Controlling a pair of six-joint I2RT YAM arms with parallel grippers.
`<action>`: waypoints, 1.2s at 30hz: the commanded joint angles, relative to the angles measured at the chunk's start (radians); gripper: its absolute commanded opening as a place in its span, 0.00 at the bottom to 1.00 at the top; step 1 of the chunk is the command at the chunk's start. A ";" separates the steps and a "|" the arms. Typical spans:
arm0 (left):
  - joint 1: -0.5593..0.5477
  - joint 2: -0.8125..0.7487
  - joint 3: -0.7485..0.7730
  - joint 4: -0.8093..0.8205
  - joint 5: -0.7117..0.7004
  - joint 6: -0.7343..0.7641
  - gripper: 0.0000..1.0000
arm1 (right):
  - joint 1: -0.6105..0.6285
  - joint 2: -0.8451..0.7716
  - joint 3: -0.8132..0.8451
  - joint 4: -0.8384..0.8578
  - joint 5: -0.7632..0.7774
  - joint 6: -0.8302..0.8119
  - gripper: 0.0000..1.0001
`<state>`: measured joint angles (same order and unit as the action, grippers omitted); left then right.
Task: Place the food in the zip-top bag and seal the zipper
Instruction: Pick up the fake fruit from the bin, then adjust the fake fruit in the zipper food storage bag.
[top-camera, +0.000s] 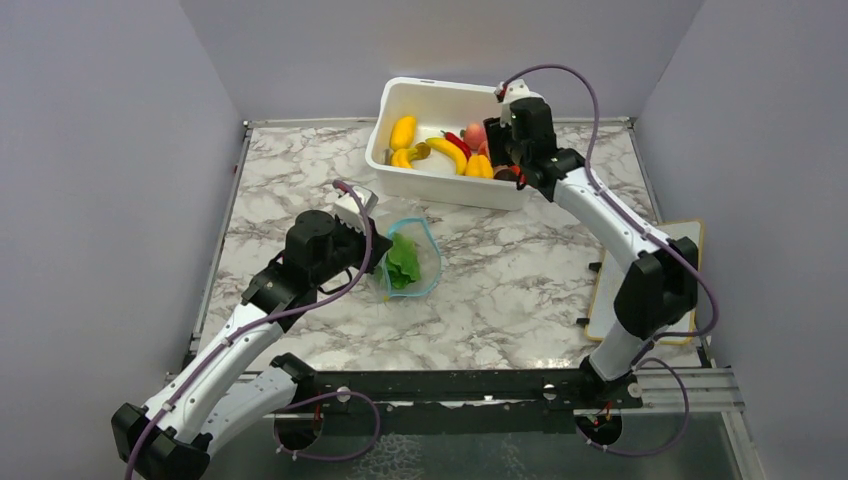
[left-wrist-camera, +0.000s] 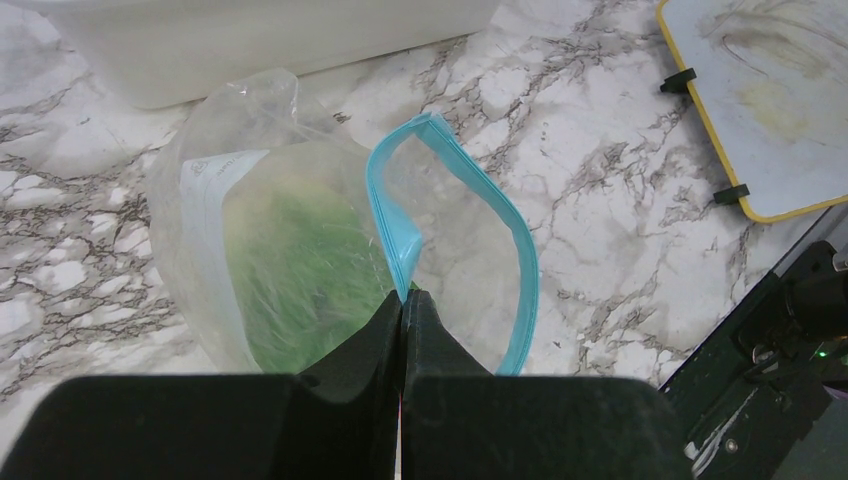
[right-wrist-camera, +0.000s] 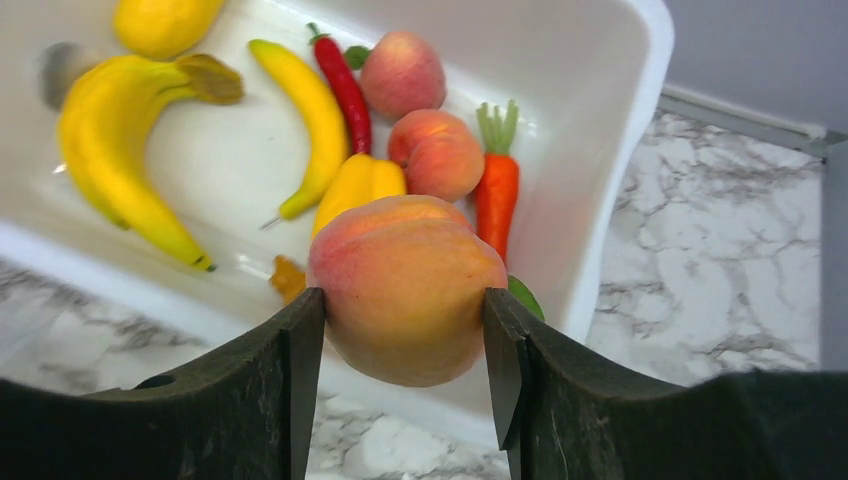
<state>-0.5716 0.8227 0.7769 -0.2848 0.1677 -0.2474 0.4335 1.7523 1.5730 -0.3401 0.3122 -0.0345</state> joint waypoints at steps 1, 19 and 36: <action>-0.005 -0.007 -0.007 0.030 -0.025 0.008 0.00 | 0.016 -0.172 -0.126 -0.032 -0.198 0.131 0.33; -0.006 0.046 0.033 0.051 -0.003 -0.120 0.00 | 0.038 -0.678 -0.619 0.099 -0.754 0.367 0.32; -0.005 0.096 0.095 0.087 0.096 -0.247 0.00 | 0.189 -0.642 -0.793 0.488 -0.872 0.630 0.32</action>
<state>-0.5716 0.9188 0.8379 -0.2436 0.2115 -0.4595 0.5846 1.0801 0.7925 0.0055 -0.5442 0.5316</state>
